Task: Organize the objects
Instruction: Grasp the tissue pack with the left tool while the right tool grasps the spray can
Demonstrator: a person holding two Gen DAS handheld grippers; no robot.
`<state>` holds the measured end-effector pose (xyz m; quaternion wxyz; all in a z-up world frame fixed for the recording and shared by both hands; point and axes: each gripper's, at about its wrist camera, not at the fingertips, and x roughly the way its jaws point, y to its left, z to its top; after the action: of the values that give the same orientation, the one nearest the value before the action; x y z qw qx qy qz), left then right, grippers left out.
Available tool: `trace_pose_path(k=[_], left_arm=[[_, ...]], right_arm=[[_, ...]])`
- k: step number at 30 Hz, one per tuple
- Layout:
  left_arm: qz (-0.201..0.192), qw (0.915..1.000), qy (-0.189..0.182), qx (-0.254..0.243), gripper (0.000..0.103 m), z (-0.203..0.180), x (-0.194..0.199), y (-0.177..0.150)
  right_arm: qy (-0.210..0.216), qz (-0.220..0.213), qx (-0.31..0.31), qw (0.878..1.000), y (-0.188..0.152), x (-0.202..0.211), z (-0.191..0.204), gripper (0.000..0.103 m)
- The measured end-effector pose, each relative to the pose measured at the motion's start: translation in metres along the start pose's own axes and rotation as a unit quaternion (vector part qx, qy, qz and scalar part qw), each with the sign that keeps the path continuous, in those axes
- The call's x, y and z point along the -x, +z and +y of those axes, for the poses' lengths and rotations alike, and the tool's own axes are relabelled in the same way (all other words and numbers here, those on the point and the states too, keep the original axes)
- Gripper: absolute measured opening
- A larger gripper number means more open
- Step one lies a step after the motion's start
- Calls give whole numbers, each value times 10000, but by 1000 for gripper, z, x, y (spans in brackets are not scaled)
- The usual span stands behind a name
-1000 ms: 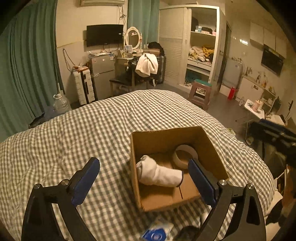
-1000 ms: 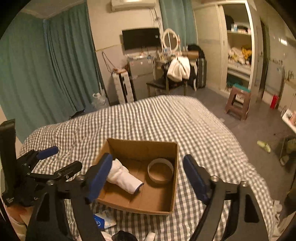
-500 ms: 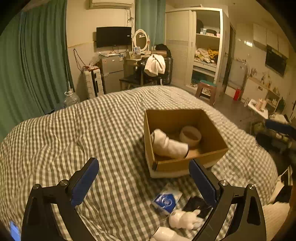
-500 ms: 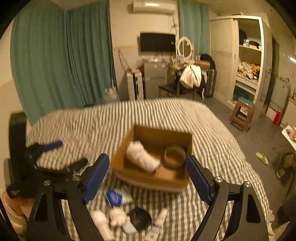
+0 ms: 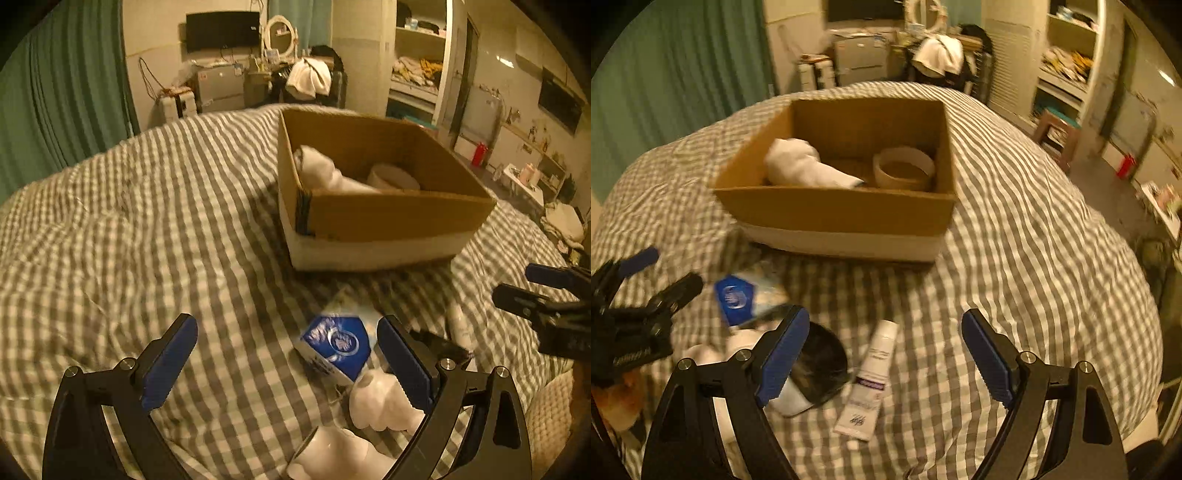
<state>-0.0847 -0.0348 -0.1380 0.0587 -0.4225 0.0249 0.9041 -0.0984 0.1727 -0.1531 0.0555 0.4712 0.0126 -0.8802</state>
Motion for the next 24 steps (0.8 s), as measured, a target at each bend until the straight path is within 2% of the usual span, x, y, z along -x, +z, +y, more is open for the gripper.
trace_pose_path(k=[7, 12, 14, 18, 24], left_arm=[[283, 9990, -236, -243, 100, -9, -22, -9], [536, 9969, -328, -473, 100, -21, -40, -11], [621, 9961, -328, -534, 100, -25, -47, -10], [737, 9951, -464, -463, 100, -26, -61, -8], [807, 9951, -403, -413, 100, -27, -75, -5]], right_arm=[[-10, 547, -227, 9982, -14, -49, -19, 85], [36, 696, -192, 9974, -20, -67, -21, 82], [78, 801, -97, 9967, -23, -73, -18, 74], [-22, 868, 114, 9962, -25, -78, -11, 69], [-179, 841, 395, 9955, -27, -78, -4, 53]])
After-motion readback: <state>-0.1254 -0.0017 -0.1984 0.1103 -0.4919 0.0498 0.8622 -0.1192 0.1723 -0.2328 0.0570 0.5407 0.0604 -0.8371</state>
